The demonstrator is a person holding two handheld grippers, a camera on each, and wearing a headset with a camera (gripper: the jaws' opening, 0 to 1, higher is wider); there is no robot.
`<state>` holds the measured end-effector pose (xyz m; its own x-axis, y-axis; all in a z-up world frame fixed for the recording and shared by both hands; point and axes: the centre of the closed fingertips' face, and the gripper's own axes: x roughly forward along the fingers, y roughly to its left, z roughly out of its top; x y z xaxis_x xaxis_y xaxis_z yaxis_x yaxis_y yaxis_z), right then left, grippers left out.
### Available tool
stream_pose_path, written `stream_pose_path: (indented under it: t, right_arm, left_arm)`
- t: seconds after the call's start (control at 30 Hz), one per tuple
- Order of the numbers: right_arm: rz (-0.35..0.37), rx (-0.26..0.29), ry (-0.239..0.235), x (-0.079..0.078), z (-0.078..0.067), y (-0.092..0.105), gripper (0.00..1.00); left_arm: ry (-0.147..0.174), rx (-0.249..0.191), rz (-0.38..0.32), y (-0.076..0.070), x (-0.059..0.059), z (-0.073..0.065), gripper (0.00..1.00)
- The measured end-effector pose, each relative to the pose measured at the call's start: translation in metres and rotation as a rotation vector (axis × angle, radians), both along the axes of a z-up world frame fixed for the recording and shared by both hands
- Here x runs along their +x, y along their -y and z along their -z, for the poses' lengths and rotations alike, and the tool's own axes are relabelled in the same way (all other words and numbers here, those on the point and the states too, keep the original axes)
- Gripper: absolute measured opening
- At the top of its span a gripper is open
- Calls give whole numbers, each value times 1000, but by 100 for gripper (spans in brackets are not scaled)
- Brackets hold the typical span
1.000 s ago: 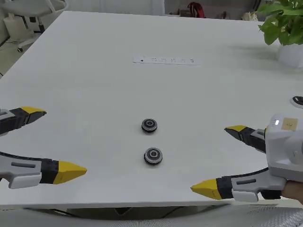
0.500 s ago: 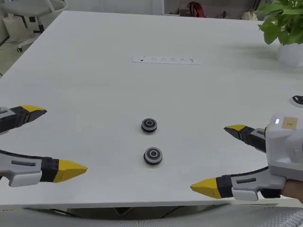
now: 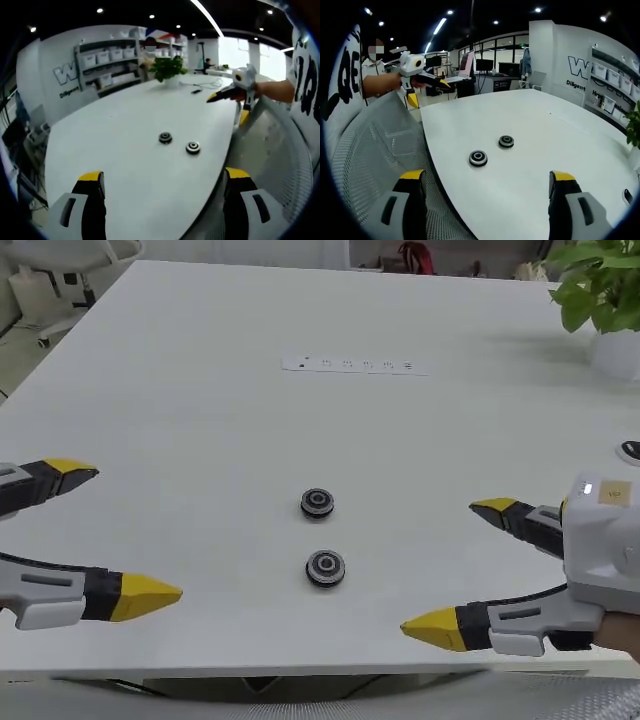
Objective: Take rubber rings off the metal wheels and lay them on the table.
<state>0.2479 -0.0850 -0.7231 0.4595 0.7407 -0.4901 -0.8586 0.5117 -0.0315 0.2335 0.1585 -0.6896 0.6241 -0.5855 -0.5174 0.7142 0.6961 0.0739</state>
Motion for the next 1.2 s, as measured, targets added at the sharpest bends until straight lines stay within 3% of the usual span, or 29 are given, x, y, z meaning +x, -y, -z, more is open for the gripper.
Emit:
stream_pose_path:
  t: [0.47,1.2]
  right_arm:
    - [-27,11,-10,6,0,-4,95]
    - [-89,-3,-9,23,8,-16,90]
  left_arm:
    - [-1,1,14,0,8,-2,100]
    - [-31,-5,53,4,22,5,98]
